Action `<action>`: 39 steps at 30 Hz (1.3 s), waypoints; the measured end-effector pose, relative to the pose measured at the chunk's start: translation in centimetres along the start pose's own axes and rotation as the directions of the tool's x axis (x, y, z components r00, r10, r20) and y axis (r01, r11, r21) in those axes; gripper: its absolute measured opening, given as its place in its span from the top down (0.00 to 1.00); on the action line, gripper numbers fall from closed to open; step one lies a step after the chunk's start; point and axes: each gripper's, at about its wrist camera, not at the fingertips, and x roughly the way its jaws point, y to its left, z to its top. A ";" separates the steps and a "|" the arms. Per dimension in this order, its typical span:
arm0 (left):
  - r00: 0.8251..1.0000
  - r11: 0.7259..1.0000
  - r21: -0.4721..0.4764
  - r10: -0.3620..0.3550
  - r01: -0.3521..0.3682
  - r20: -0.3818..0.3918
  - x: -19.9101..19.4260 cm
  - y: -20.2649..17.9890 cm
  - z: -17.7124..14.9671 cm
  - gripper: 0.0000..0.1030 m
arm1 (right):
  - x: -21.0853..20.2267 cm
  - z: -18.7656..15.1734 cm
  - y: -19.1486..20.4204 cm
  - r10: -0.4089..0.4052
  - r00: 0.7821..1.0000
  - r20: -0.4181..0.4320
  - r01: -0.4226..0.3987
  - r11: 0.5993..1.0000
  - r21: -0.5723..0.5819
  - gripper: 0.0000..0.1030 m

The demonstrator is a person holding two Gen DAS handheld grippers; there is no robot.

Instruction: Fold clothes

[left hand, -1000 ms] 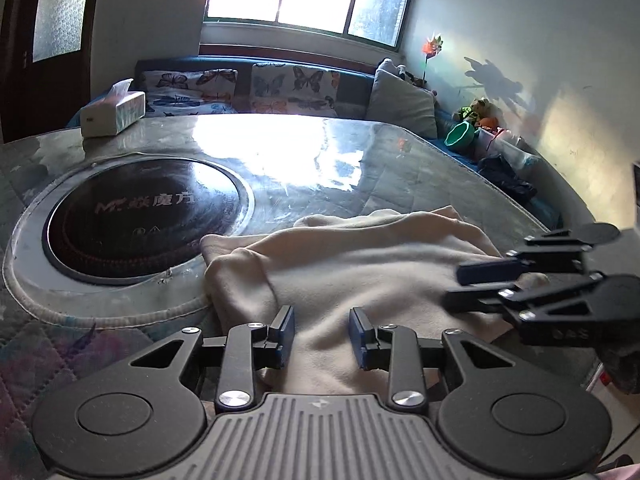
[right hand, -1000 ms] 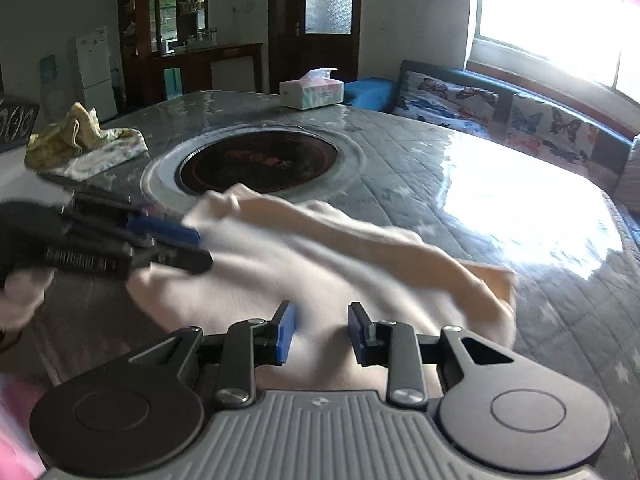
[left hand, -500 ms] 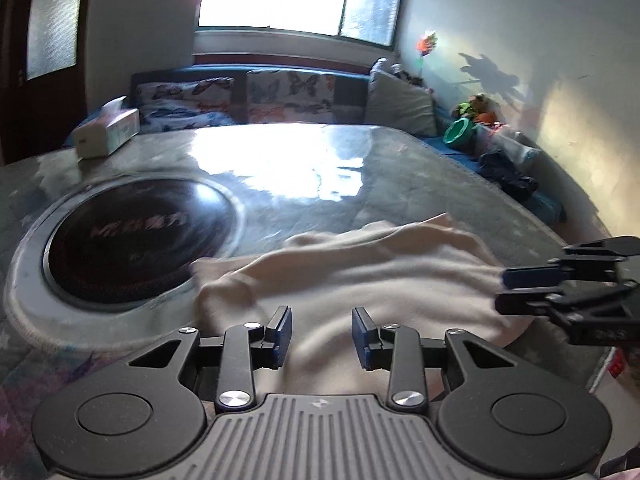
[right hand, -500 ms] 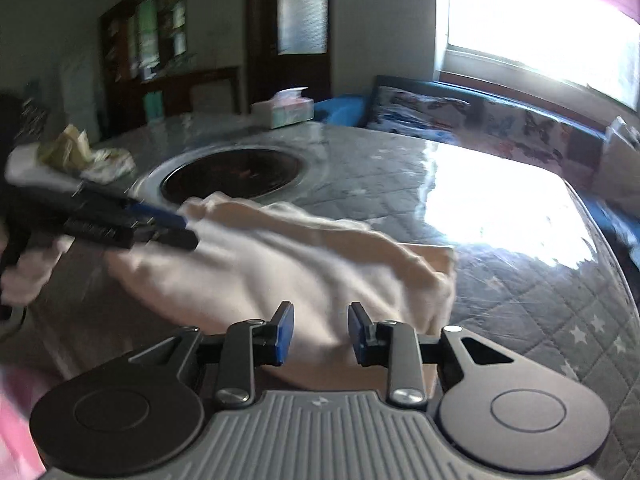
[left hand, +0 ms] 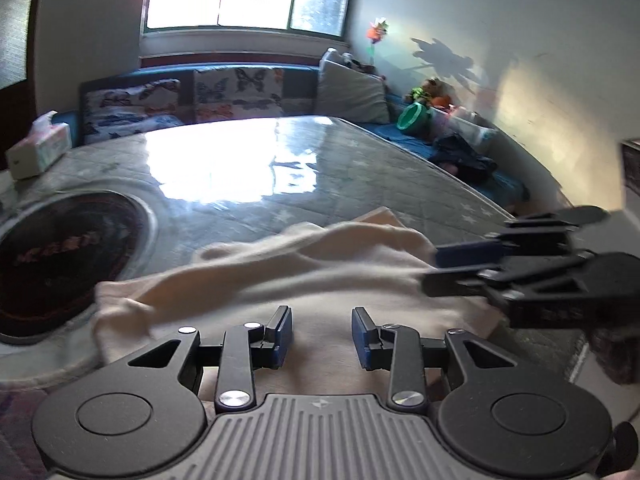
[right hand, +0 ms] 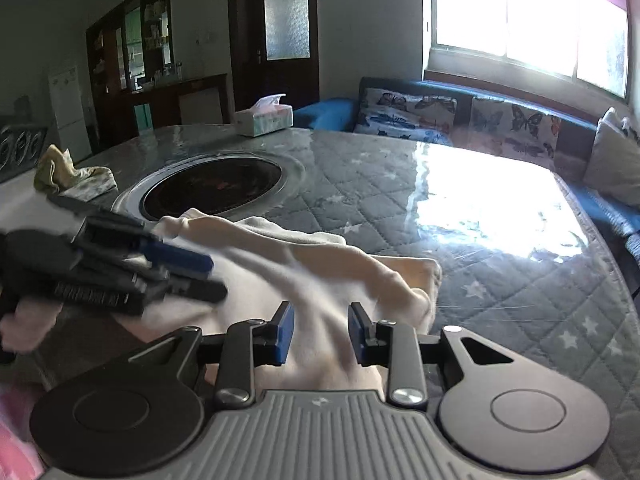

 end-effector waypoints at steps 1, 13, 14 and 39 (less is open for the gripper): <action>1.000 1.000 0.011 -0.006 0.006 -0.001 0.0 -0.2 -0.2 0.64 | 0.4 -0.1 -0.1 -0.003 1.000 -0.013 0.003 1.000 0.002 0.72; 0.999 0.998 0.045 -0.046 0.045 0.001 0.2 -1.1 -0.3 0.58 | 3.5 3.3 -1.3 0.013 1.000 -0.023 -0.014 0.999 -0.046 0.72; 0.999 0.998 0.049 -0.048 0.048 -0.001 0.2 -1.2 -0.4 0.57 | 4.2 3.7 -1.5 0.019 0.999 -0.029 -0.020 0.999 -0.042 0.72; 0.990 0.989 -0.074 0.129 -0.125 0.049 -6.1 5.8 -1.7 0.39 | 3.3 4.8 3.7 0.073 0.996 -0.043 -0.079 0.984 -0.162 0.66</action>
